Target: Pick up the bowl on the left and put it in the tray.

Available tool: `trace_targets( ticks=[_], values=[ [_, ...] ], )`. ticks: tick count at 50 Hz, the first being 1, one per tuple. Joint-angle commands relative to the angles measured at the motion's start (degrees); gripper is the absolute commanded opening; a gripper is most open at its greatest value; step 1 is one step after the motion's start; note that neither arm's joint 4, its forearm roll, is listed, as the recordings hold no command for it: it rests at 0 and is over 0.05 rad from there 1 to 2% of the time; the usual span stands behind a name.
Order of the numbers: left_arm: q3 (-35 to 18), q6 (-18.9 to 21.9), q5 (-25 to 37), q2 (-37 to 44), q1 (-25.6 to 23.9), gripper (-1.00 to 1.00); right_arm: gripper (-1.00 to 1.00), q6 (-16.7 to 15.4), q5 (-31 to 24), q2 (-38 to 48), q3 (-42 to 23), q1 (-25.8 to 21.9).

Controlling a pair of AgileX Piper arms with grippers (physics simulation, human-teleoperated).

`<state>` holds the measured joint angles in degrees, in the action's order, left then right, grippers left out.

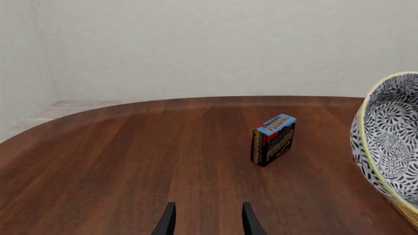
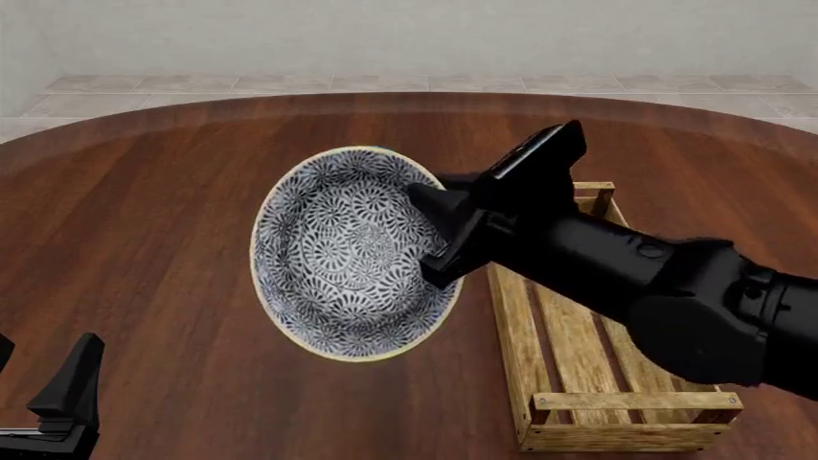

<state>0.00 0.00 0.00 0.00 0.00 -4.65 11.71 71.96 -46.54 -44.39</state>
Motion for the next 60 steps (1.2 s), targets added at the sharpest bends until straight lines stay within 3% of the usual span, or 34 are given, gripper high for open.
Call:
trace_targets(
  ticks=[1, 21, 39, 47, 50, 58, 60],
  values=[
    [0.00, 0.00, 0.00, 0.00, 0.00, 1.00, -1.00, -0.77, -0.37, -3.67, 0.19, 0.69],
    [0.00, 0.00, 0.00, 0.00, 0.00, 1.00, -1.00, -3.45, -1.10, -11.77, 2.52, 1.14],
    [0.00, 0.00, 0.00, 0.00, 0.00, 1.00, -1.00, -3.94, -0.18, -13.22, 2.26, 3.19],
    [0.00, 0.00, 0.00, 0.00, 0.00, 1.00, -1.00, -6.36, 1.62, -14.28, 2.98, 5.03],
    [0.00, 0.00, 0.00, 0.00, 0.00, 1.00, -1.00, -5.58, 1.68, -14.10, 2.94, 5.14],
    [0.00, 0.00, 0.00, 0.00, 0.00, 1.00, -1.00, -8.08, 4.39, -13.28, 3.44, 8.00],
    [0.00, 0.00, 0.00, 0.00, 0.00, 1.00, -1.00, -7.28, 4.18, -13.52, 3.29, 8.05]
  ],
)
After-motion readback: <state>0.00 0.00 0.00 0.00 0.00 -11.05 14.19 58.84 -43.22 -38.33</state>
